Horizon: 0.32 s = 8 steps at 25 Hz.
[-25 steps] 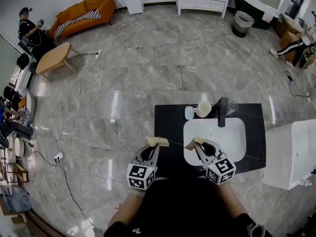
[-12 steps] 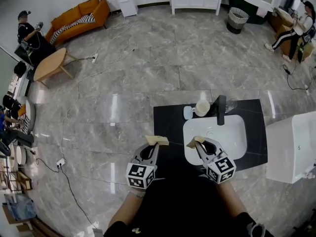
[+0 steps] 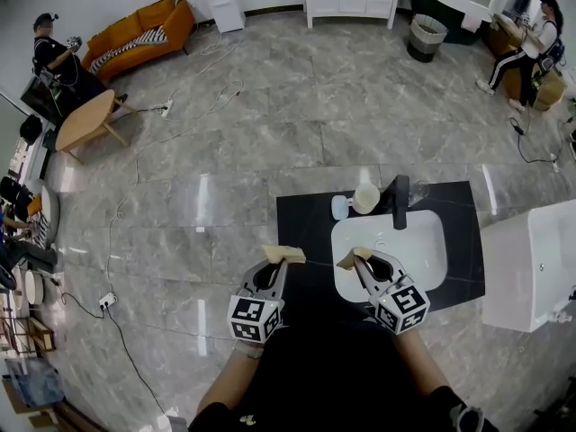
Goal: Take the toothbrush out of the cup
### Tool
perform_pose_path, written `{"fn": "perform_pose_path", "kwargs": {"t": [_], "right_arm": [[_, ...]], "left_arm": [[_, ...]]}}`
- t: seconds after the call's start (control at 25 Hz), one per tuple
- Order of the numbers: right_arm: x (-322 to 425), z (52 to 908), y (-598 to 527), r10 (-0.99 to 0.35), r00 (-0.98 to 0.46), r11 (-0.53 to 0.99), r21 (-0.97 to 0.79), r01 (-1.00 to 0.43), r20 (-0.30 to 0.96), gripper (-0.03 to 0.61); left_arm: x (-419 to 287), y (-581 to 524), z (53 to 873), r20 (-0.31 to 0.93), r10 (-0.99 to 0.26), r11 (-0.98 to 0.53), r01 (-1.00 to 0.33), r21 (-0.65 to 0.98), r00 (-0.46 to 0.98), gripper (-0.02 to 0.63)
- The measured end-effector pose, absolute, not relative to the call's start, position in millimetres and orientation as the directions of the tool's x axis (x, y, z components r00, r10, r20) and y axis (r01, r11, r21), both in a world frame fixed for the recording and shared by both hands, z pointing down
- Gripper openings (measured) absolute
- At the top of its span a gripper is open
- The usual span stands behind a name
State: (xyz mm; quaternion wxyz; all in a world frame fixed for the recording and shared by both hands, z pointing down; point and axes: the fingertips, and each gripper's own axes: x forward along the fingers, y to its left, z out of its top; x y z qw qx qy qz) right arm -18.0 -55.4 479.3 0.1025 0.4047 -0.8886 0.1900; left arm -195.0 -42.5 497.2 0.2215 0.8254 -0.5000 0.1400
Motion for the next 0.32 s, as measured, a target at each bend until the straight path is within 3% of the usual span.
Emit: {"fn": "perform_pose_path", "kwargs": {"t": [0.32], "right_arm": [[-18.2,475.7,-54.0,-0.683,-0.648,0.599,-0.250,-0.761,0.335,0.057]], "left_arm": [[-195.2,-40.8,497.4,0.447,-0.765,-0.401,-0.886,0.235,0.464,0.042]]}}
